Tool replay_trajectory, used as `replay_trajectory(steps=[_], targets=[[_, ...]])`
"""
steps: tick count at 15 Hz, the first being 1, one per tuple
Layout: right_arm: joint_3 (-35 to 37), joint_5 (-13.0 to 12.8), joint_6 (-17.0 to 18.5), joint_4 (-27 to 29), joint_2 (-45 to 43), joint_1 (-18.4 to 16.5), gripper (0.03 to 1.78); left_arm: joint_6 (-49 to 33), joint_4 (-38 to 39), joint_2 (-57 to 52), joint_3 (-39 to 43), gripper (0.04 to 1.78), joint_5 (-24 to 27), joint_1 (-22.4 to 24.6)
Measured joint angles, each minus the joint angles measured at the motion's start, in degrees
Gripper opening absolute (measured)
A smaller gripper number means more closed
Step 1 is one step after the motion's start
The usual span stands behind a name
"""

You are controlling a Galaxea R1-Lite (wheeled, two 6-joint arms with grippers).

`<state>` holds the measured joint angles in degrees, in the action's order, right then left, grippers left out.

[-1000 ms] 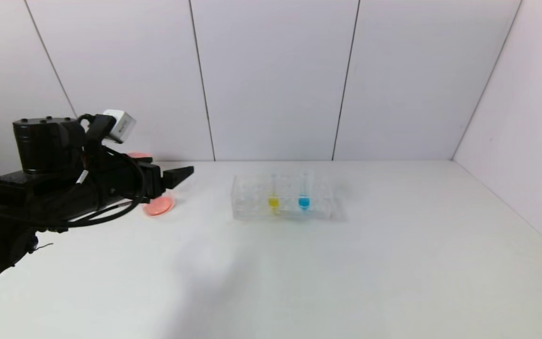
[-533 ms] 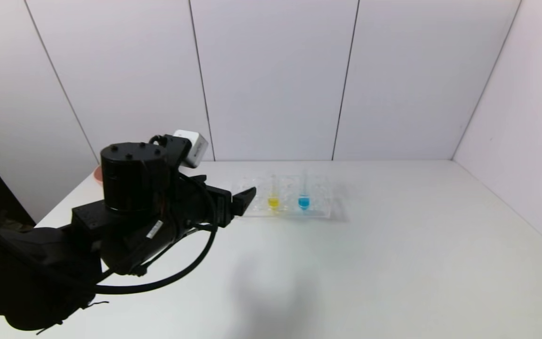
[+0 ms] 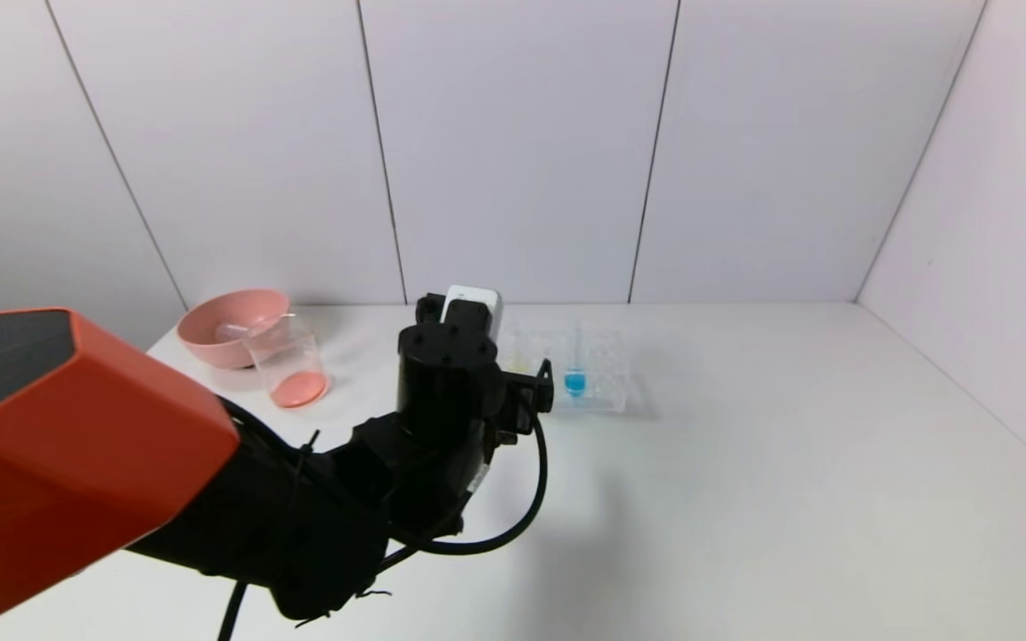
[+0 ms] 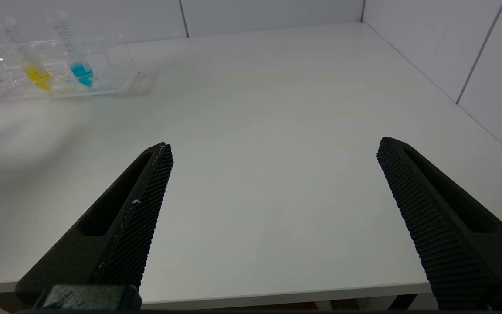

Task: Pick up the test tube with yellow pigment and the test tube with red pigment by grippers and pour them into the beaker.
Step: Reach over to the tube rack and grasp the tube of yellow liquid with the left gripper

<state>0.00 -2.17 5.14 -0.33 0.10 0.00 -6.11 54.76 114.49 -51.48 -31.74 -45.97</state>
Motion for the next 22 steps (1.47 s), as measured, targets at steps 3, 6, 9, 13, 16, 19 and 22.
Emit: replay_trajectory(steps=[3,6,9,13,16,19,22], targets=[[0.00,0.02,0.00,0.00,0.00,0.00,1.71,0.11,0.74,6.38,-7.03,1.76,-3.62,-0.52],[0.00,0.02,0.02,0.00,0.00,0.00,1.71,0.52,0.37,10.47,-13.12,1.76,-5.68,-0.55],[0.00,0.02,0.02,0.02,0.00,0.00,1.71,2.28,0.26,14.42,-18.81,1.76,-6.99,-0.05],[0.00,0.00,0.02,0.00,0.00,0.00,1.71,3.17,0.59,18.62,-24.45,1.76,-9.18,1.88],[0.00,0.00,0.02,0.00,0.00,0.00,1.71,3.17,0.80,20.19,-25.64,1.76,-9.16,2.54],[0.00,0.00,0.02,0.02,0.00,0.00,1.71,3.11,1.30,20.92,-25.92,1.76,-9.22,2.65],[0.00,0.00,0.02,0.00,0.00,0.00,1.71,3.11,2.12,21.35,-25.94,1.65,-9.00,2.73]])
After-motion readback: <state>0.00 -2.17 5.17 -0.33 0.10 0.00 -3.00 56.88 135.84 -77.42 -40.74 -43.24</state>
